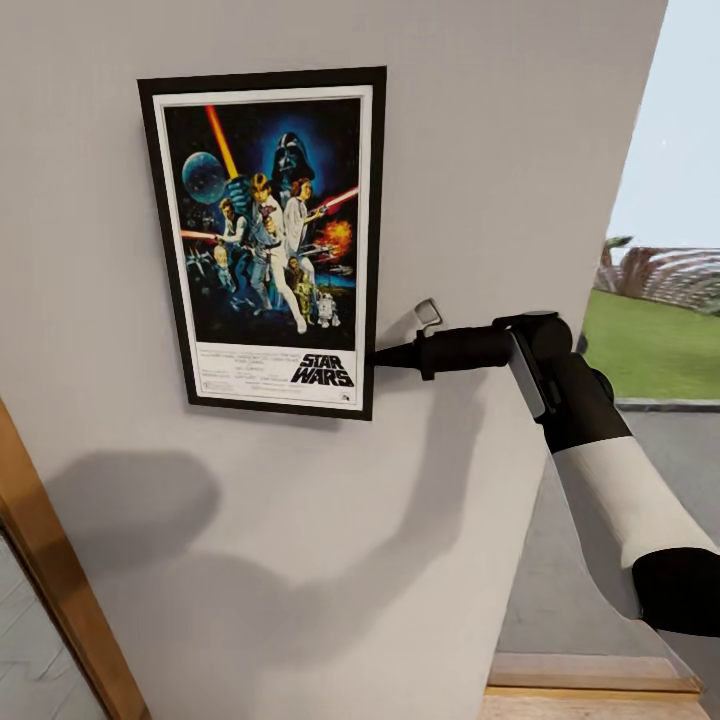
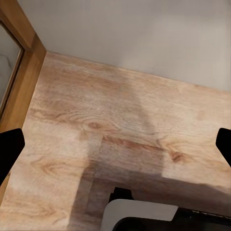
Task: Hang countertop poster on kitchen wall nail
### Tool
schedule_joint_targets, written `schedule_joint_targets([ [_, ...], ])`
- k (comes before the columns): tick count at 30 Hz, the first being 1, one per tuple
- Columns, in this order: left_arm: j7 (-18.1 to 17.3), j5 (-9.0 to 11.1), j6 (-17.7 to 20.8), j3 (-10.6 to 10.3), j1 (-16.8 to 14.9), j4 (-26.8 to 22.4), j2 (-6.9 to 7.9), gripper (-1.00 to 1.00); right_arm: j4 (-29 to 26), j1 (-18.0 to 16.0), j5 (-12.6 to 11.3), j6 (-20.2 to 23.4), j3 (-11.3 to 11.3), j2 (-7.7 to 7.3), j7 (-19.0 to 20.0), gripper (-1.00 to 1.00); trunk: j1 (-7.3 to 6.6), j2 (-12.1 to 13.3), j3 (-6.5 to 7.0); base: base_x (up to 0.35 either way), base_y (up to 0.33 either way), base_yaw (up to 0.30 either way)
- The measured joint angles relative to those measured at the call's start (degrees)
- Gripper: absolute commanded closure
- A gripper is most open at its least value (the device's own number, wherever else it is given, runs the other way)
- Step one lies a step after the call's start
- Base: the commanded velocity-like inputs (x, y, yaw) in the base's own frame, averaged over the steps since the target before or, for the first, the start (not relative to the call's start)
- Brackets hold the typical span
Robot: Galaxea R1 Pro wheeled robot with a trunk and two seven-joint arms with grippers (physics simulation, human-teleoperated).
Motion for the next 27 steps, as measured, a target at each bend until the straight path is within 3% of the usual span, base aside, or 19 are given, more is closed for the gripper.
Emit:
schedule_joint_targets([
  [27, 0.0, 0.03, 0.0, 0.09, 0.08, -0.21, 0.0, -1.0, 0.01, 0.0, 0.09, -0.12, -0.09, -0.13, -0.28, 1.0, 0.0, 0.0, 0.0, 0.003, 0.0, 0.0],
])
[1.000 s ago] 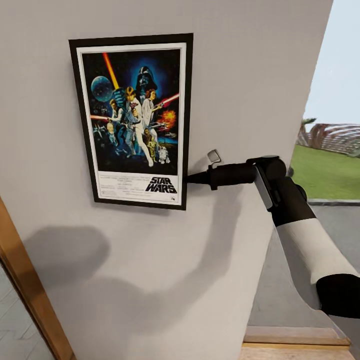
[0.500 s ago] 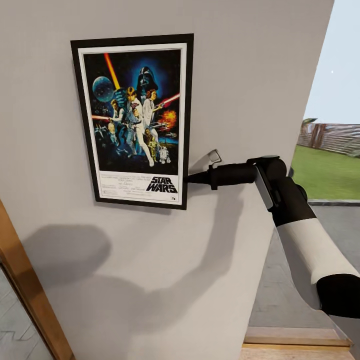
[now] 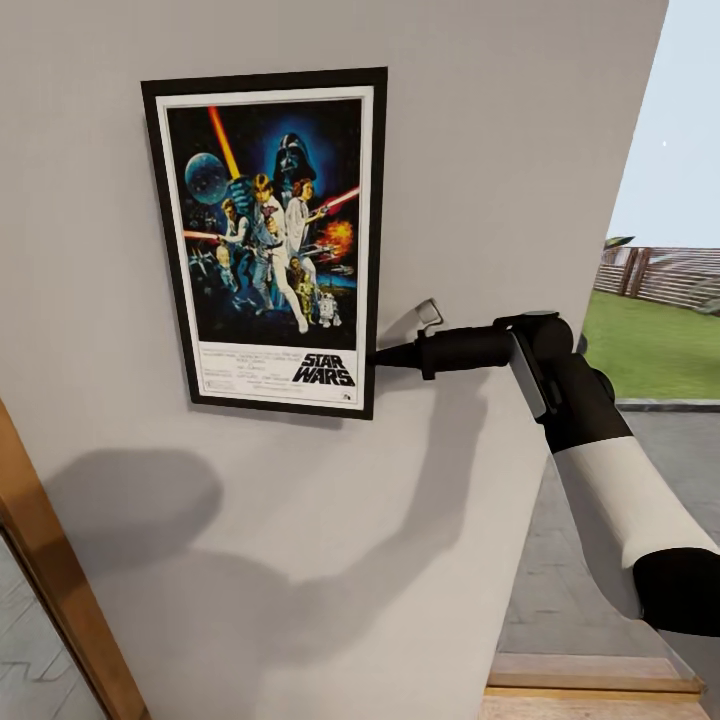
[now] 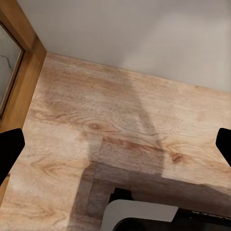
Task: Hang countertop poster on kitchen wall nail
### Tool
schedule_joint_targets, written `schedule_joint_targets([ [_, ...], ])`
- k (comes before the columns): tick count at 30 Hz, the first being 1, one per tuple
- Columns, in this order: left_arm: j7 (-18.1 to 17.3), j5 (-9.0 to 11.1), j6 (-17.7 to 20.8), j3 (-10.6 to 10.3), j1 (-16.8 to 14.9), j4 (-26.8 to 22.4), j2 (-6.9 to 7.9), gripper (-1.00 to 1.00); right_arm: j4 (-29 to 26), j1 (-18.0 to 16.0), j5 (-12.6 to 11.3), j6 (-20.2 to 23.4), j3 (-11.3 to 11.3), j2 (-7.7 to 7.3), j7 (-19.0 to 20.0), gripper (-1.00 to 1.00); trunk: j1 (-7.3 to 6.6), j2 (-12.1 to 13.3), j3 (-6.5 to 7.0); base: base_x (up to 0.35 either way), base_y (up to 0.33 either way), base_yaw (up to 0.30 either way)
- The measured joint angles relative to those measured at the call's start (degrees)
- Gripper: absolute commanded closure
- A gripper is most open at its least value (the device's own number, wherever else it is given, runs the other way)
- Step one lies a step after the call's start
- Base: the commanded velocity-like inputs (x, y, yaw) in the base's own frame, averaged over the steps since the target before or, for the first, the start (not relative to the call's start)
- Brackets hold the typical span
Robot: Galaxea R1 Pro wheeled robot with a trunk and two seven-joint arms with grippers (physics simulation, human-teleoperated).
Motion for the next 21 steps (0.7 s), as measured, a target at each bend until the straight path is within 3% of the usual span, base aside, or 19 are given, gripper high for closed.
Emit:
schedule_joint_targets([
  [21, 0.0, 0.24, 0.0, 0.27, 0.08, 0.22, 0.44, -1.0, -0.01, 0.0, -0.08, -0.14, 0.0, 0.02, -0.06, 1.0, 0.0, 0.0, 0.0, 0.0, 0.0, 0.0],
])
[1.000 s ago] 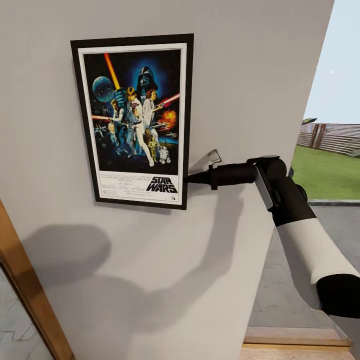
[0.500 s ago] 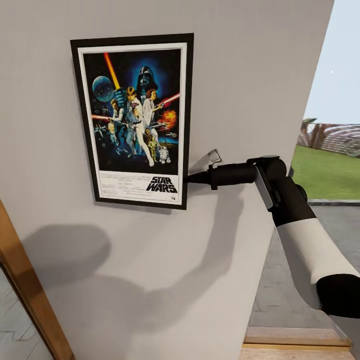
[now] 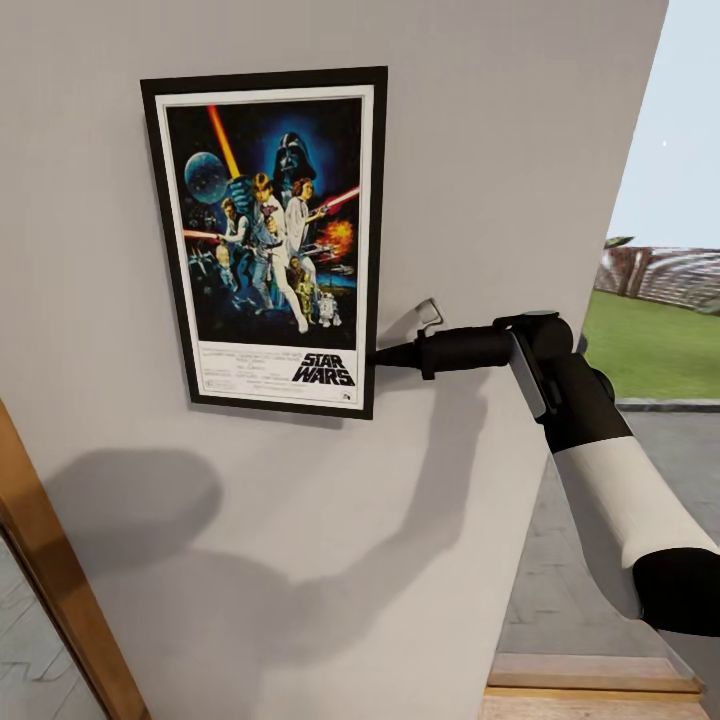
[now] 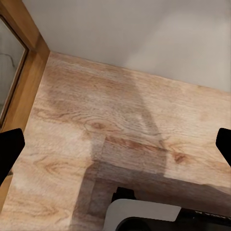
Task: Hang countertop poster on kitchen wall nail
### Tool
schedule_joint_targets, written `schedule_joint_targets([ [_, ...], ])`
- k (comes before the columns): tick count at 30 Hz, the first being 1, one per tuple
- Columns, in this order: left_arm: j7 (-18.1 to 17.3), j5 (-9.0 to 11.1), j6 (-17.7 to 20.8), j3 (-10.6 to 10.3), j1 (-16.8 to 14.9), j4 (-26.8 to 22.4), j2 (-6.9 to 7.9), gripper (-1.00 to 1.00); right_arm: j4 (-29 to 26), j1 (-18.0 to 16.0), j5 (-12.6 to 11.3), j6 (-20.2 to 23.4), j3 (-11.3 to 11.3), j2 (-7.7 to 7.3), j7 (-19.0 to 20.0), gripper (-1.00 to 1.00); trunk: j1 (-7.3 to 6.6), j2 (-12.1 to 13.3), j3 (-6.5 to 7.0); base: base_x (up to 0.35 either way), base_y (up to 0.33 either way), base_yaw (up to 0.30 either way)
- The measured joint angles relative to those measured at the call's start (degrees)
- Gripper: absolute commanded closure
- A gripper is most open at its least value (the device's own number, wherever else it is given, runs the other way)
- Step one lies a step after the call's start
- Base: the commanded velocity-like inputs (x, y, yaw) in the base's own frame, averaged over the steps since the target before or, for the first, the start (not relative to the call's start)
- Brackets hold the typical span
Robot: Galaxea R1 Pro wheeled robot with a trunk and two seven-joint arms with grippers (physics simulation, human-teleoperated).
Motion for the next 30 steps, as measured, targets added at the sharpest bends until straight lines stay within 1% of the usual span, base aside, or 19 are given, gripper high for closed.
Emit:
schedule_joint_targets([
  [15, 0.0, 0.0, 0.0, 0.0, 0.0, -0.01, 0.0, -1.0, -0.02, 0.06, -0.14, -0.29, 0.24, -0.04, 0.22, 1.0, 0.0, 0.0, 0.0, 0.0, 0.0, 0.0],
  [18, 0.0, 0.0, 0.0, 0.0, 0.0, -0.01, 0.0, -1.0, -0.15, 0.14, -0.16, -1.7, 0.29, -0.05, 0.29, 1.0, 0.0, 0.0, 0.0, 0.0, 0.0, 0.0],
  [20, 0.0, 0.0, 0.0, 0.0, 0.0, 0.0, 0.0, -1.0, -0.22, 0.55, -0.15, -3.82, 0.33, -0.06, 0.36, 1.0, 0.0, 0.0, 0.0, 0.0, 0.0, 0.0],
  [27, 0.0, 0.0, 0.0, 0.0, 0.0, -0.02, 0.0, -1.0, -0.27, 0.92, -0.14, -4.33, 0.34, -0.06, 0.51, 1.0, 0.0, 0.0, 0.0, 0.0, 0.0, 0.0],
  [30, 0.0, 0.0, 0.0, 0.0, 0.0, -0.07, 0.0, -1.0, -0.27, 2.1, -0.12, -4.44, 0.34, -0.14, 0.52, 1.0, 0.0, 0.0, 0.0, 0.0, 0.0, 0.0],
])
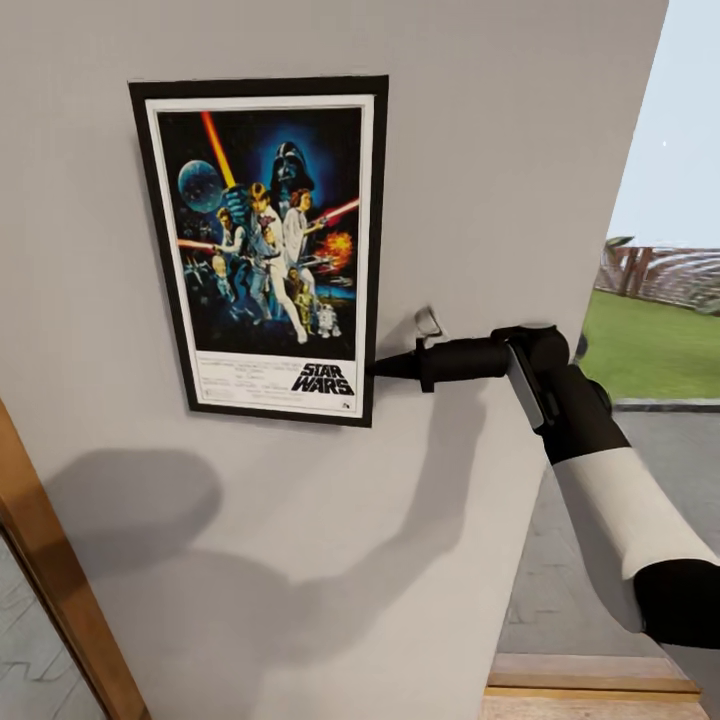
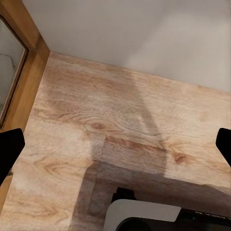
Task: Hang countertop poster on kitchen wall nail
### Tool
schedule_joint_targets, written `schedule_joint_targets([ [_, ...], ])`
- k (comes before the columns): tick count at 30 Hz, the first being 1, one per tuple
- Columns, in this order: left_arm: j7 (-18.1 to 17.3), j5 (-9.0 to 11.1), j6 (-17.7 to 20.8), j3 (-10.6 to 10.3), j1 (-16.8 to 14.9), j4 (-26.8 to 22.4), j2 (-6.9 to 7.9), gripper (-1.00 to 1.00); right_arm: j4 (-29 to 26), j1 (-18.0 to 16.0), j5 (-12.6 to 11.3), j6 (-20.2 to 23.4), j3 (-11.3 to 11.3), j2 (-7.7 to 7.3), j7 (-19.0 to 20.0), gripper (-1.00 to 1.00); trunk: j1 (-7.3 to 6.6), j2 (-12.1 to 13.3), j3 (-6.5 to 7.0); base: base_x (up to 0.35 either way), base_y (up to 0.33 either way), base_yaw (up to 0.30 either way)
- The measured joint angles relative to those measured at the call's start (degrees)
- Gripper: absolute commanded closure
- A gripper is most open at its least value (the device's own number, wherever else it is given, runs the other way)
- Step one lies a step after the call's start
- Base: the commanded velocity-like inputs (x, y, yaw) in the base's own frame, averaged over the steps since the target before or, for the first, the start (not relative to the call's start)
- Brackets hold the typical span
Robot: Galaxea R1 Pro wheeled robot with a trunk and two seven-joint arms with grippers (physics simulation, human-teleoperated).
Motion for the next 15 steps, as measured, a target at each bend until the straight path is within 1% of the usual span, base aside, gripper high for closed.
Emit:
schedule_joint_targets([
  [15, 0.0, 0.0, 0.0, 0.0, 0.0, -0.02, 0.0, -1.0, 0.0, 1.37, 0.0, -1.78, -0.01, -0.24, 0.09, 1.0, 0.0, 0.0, 0.0, 0.0, 0.0, 0.0],
])
